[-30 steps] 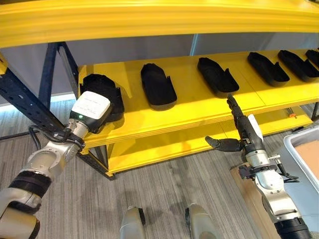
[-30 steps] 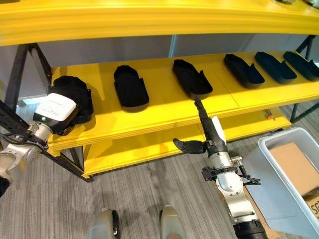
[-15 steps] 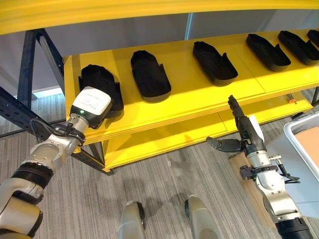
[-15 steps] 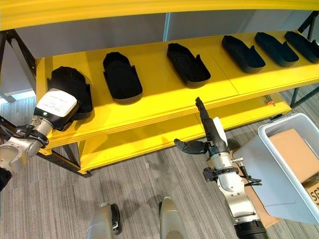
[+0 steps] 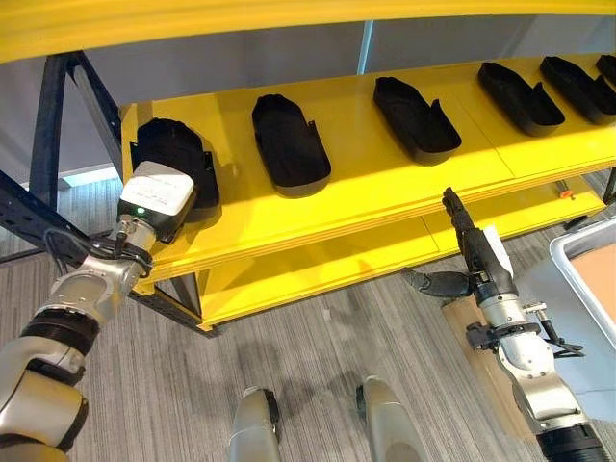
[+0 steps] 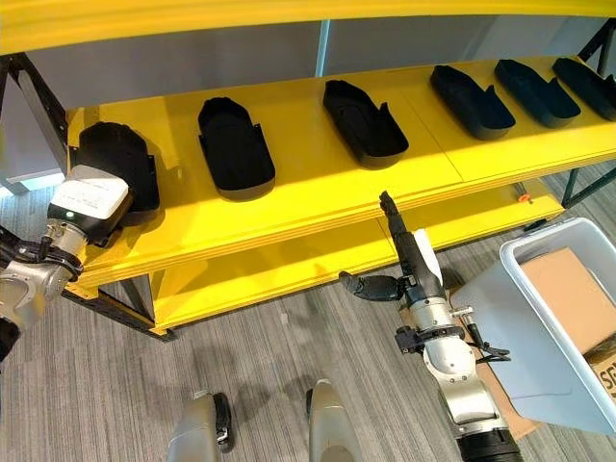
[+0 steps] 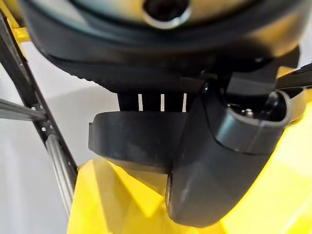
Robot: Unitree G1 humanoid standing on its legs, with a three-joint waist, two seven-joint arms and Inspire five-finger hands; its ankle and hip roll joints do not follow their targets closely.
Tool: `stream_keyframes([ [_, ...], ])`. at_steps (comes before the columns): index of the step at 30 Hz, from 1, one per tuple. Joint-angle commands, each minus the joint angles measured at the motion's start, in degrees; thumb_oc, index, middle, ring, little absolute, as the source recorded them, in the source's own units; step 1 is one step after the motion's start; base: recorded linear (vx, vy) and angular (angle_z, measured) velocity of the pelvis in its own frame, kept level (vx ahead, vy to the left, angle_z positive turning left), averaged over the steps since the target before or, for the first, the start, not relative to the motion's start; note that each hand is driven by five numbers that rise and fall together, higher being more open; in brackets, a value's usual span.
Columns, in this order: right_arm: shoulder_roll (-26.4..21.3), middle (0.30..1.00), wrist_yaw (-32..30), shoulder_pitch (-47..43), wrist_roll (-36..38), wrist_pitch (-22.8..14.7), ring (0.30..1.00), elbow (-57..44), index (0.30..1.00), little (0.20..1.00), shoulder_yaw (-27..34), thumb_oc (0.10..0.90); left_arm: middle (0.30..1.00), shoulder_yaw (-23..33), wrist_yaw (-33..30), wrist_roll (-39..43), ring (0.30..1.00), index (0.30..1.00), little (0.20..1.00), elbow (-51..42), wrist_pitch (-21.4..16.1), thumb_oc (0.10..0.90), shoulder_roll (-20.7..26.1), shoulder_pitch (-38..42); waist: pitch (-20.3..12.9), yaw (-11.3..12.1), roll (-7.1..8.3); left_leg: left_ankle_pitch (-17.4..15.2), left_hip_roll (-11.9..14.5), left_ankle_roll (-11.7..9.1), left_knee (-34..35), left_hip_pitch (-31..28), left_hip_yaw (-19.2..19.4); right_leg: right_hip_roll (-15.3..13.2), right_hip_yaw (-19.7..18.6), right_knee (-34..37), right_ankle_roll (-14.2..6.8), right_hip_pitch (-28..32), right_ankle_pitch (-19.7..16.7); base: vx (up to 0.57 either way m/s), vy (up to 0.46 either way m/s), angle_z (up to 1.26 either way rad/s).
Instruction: Move parts from the plastic box to the shelf.
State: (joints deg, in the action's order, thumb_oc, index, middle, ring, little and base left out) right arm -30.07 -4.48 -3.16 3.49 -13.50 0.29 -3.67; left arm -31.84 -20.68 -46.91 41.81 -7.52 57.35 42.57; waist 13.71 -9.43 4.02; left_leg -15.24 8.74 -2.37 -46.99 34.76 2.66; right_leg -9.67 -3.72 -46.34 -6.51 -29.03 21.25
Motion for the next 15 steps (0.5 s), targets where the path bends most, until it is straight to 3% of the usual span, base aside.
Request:
stream_keyframes([
  [1, -3.9, 1.0, -3.5, -2.5, 2.4, -7.0, 1.0, -6.2, 1.0, 1.0, 4.9, 0.9, 0.3, 2.4, -3.9, 3.8, 0.3, 0.3, 0.3, 1.1, 3.9, 0.4, 2.3, 7.6, -2.7, 0.0, -1.47, 0.1, 4.3, -1.6, 1.9, -3.0, -5.0, -3.6, -0.5, 8.5, 0.2, 8.1, -3.2, 0.0, 0.0, 0.0],
  [15, -4.0, 1.0, -4.2, -1.8, 2.1, -7.0, 1.0, -7.2, 1.0, 1.0, 5.8, 0.9, 0.3, 0.7, -4.3, 4.6, 0.3, 0.3, 0.3, 2.4, 4.5, 0.4, 4.0, 11.2, -1.8, -0.4, -1.71, -0.5, 4.0, -0.9, 0.3, 0.2, -4.6, -3.8, -1.2, 7.8, 0.2, 5.0, -3.5, 0.0, 0.002, 0.0],
])
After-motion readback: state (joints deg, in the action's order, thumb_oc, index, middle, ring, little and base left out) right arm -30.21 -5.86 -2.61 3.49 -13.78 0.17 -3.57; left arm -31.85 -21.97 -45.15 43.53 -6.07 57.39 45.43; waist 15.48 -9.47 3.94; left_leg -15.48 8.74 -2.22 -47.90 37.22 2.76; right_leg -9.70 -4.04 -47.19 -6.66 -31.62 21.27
